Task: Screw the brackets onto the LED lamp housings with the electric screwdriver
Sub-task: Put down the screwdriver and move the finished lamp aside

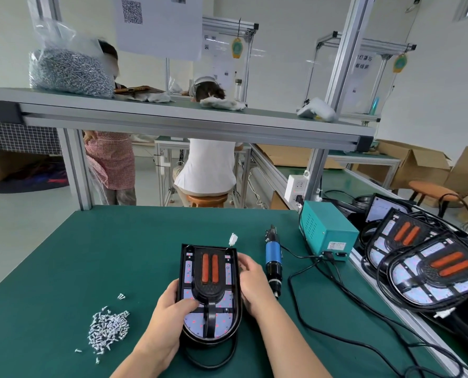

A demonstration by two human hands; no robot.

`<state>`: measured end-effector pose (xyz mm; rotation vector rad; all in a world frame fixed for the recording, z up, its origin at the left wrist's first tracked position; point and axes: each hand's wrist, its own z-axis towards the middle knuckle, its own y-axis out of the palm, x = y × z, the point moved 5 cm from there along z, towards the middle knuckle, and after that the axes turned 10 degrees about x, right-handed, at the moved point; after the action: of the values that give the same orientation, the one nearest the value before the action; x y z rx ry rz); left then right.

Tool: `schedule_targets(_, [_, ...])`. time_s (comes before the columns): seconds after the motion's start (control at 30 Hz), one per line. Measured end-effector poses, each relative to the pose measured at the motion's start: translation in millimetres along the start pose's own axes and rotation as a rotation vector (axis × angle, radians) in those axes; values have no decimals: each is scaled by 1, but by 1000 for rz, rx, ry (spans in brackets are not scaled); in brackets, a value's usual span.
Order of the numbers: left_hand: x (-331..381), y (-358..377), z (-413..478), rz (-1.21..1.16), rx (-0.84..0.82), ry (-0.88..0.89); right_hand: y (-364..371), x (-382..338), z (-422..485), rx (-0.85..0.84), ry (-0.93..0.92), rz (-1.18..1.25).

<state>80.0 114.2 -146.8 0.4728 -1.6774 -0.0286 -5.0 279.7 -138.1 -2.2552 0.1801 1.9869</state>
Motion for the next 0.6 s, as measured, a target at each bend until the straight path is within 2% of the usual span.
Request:
schedule_targets(0.1, [-1, -3, 2, -72, 18, -13, 7, -9, 9, -128, 7, -80])
schedule_targets(0.23, [-2, -5, 5, -120, 38, 5, 13, -7, 29, -56, 9, -238])
schedule_targets(0.37, [-3, -7, 9, -140, 116, 57, 19, -16, 21, -65, -241, -445])
schedule_targets(0.5, [-1, -6, 11, -107, 124, 143, 16, -32, 18, -1, -419, -396])
schedule_targets(0.6, [-2, -3, 12, -114, 116, 175, 18, -47, 9, 17, -406, -182])
